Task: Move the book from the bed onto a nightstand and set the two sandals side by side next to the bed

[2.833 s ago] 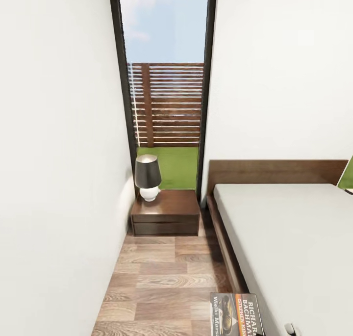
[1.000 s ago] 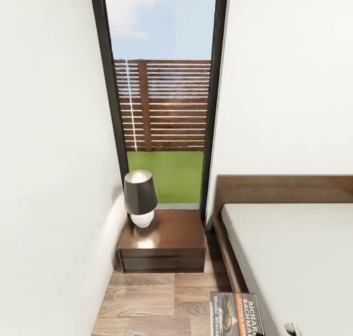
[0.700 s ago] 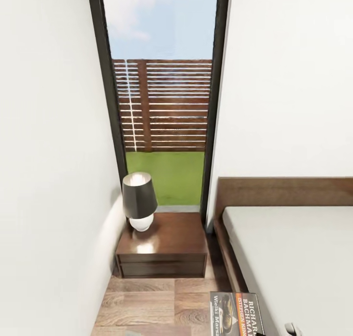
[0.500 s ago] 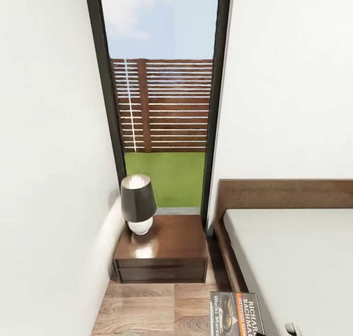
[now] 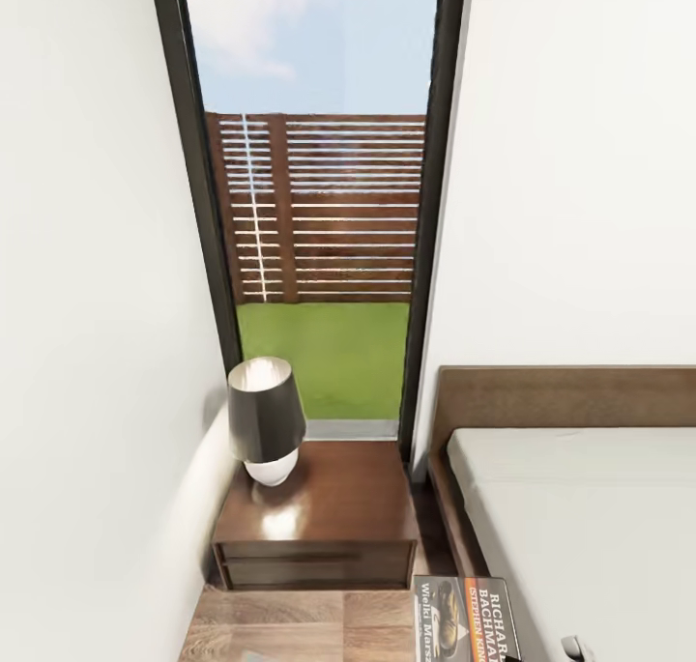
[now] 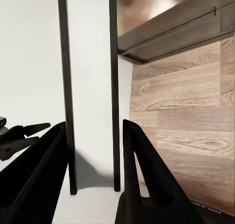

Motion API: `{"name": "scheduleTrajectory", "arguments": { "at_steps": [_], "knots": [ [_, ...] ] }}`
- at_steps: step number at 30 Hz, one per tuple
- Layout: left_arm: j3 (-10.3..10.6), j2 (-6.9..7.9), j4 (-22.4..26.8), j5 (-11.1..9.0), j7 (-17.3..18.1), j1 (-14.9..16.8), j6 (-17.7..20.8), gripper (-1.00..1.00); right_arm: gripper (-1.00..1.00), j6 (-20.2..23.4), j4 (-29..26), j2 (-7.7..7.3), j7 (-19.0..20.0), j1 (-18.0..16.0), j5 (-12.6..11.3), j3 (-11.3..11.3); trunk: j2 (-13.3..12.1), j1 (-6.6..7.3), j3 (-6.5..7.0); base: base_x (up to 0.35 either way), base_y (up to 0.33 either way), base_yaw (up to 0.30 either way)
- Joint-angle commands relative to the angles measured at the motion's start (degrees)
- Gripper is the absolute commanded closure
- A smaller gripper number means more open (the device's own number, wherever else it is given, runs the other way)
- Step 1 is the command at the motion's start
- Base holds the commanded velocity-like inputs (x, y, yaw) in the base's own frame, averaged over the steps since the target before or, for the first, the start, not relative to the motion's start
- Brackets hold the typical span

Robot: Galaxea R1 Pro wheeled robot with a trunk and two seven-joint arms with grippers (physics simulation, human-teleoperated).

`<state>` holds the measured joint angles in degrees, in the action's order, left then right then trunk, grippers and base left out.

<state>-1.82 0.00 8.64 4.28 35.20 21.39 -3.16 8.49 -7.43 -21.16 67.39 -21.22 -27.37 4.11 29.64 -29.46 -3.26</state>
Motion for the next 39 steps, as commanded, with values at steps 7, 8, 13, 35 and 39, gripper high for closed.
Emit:
{"name": "scheduleTrajectory", "arguments": {
  "at_steps": [7, 8, 13, 35, 39],
  "knots": [
    [-0.1, 0.00, -0.1, 0.5, 0.1, 0.0, -0.6, -1.00, 1.00, 0.6, -0.1, -0.02, 0.1, -0.1, -0.7, 0.2, 0.1, -0.06, -0.11, 0.332, 0.000, 0.000],
    [-0.1, 0.00, -0.1, 0.5, 0.1, 0.0, -0.6, -1.00, 1.00, 0.6, -0.1, -0.02, 0.1, -0.1, -0.7, 0.2, 0.1, -0.06, -0.11, 0.332, 0.000, 0.000],
    [-0.2, 0.00, -0.2, 0.3, 0.1, 0.1, -0.6, -1.00, 1.00, 0.6, 0.0, -0.02, 0.1, -0.1, -0.6, 0.2, 0.1, -0.06, -0.11, 0.332, 0.000, 0.000],
    [-0.1, -0.09, -0.3, 0.3, 0.0, 0.0, -0.6, -1.00, 1.00, 0.6, 0.0, -0.02, 0.0, -0.1, -0.6, 0.2, 0.1, -0.06, -0.11, 0.332, 0.000, 0.000],
    [-0.1, -0.09, -0.3, 0.3, 0.0, 0.0, -0.6, -1.00, 1.00, 0.6, 0.0, -0.02, 0.0, -0.1, -0.6, 0.2, 0.1, -0.06, -0.11, 0.332, 0.000, 0.000]
  ]
}}
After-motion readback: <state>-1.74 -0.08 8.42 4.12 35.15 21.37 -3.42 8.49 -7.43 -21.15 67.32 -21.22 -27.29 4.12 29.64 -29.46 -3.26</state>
